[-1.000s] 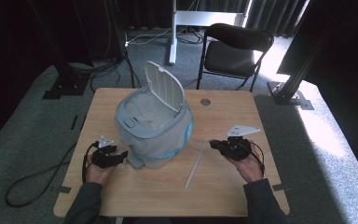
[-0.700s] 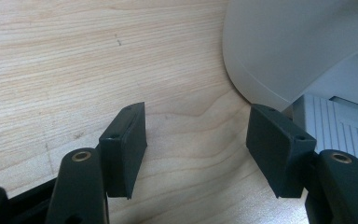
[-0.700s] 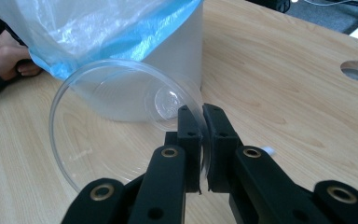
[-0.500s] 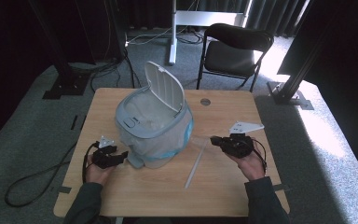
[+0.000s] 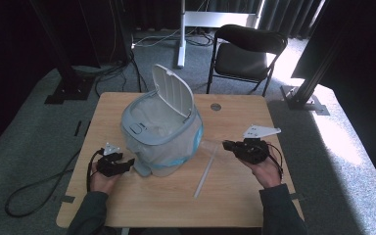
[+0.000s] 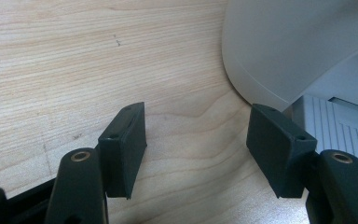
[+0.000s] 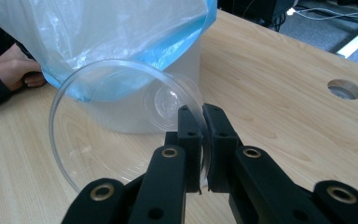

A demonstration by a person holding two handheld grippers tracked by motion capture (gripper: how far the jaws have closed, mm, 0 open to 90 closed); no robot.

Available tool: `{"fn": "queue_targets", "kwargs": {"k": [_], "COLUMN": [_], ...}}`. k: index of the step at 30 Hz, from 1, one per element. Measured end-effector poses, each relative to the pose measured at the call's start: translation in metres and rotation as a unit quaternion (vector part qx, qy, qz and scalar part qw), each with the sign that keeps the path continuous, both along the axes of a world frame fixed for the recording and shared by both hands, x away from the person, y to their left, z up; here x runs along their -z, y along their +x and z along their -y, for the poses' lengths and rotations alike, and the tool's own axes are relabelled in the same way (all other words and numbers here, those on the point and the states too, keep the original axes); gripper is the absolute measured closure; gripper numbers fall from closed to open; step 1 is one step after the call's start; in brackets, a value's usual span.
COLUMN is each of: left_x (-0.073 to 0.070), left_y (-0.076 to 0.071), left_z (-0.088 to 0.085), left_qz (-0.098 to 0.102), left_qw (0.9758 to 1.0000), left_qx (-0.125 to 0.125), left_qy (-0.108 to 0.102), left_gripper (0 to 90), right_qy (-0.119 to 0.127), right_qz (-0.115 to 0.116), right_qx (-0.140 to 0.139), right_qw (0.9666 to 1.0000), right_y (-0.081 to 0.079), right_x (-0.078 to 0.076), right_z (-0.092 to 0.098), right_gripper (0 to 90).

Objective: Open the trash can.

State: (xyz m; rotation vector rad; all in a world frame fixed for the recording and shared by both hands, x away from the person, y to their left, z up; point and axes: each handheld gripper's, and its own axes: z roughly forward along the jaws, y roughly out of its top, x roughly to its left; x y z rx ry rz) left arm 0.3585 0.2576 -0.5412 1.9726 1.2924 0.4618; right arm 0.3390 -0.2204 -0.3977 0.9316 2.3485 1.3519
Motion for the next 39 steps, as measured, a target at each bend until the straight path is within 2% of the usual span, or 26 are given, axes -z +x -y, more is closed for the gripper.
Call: {"fn": "queue_targets", "kwargs": {"k": [19, 32, 39], "left_x": [0.0, 0.0, 0.0], "left_y": [0.0, 0.0, 0.0], "left_z": [0.0, 0.001, 0.001], "left_qz": [0.001, 0.001, 0.0], "left_qw": [1.0, 1.0, 1.0], "left_qx": [0.0, 0.002, 0.002], "left_qy": [0.0, 0.003, 0.003], "left_gripper": [37.3, 37.2, 37.1], "right_qy": [-0.004, 0.008, 0.0], "right_qz": [0.019, 0.035, 0.038], "right_qx": [-0.009, -0.013, -0.016], "right_qw": [0.9998, 0.9993, 0.9991], "right_y": [0.004, 0.001, 0.001], "right_x": [-0.018, -0.034, -0.039], "right_z": [-0.004, -0.008, -0.01], "right_gripper": [86.2, 86.2, 86.2]}}
